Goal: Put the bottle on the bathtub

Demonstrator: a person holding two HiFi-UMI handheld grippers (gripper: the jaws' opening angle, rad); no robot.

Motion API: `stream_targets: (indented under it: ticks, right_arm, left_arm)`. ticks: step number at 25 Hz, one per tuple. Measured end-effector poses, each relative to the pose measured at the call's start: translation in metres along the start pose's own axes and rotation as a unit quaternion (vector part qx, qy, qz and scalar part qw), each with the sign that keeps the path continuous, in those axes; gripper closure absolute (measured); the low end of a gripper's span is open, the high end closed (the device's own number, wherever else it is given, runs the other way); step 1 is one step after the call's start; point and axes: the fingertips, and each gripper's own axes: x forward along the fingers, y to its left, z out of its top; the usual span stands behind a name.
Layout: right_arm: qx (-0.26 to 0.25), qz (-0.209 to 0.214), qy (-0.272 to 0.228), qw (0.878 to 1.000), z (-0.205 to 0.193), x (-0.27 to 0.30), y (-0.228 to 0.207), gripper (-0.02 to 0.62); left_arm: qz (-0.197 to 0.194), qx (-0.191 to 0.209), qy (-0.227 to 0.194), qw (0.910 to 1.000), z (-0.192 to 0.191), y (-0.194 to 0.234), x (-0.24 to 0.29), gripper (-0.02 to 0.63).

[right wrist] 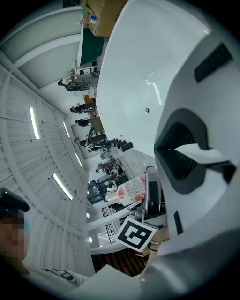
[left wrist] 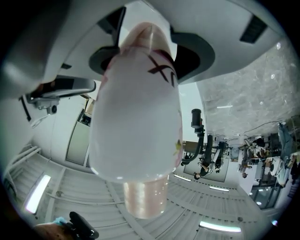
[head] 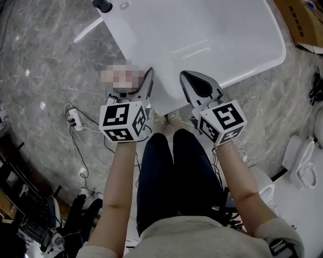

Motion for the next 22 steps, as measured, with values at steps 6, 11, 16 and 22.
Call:
stream_targets:
  ticks: [6, 11, 16, 22]
  right_arm:
    - [0.013, -0.006, 0.002, 1.000, -0.010, 0.013, -0.014, 0.597]
    - [0.051, -0.014, -0.006, 0.999, -0.015, 0.013, -0.020, 0.597]
    - [0.056, -0.020, -0.009, 0.998, -0.016, 0.012, -0.022, 0.597]
    - [0.067, -0.026, -0.013, 0.997, -0.020, 0.004, -0.030, 0.597]
  left_arm:
    - [0.022, 0.006, -0.024, 0.9995, 0.007, 0.021, 0.024, 0.311]
    - [0.044, 0.021, -0.049, 0.9976, 0.014, 0.032, 0.036, 0.310]
    - [0.052, 0.047, -0.061, 0.9957, 0.018, 0.036, 0.044, 0.310]
    - [0.069, 0.060, -0.068, 0.9934, 0.009, 0.036, 0.049, 0.310]
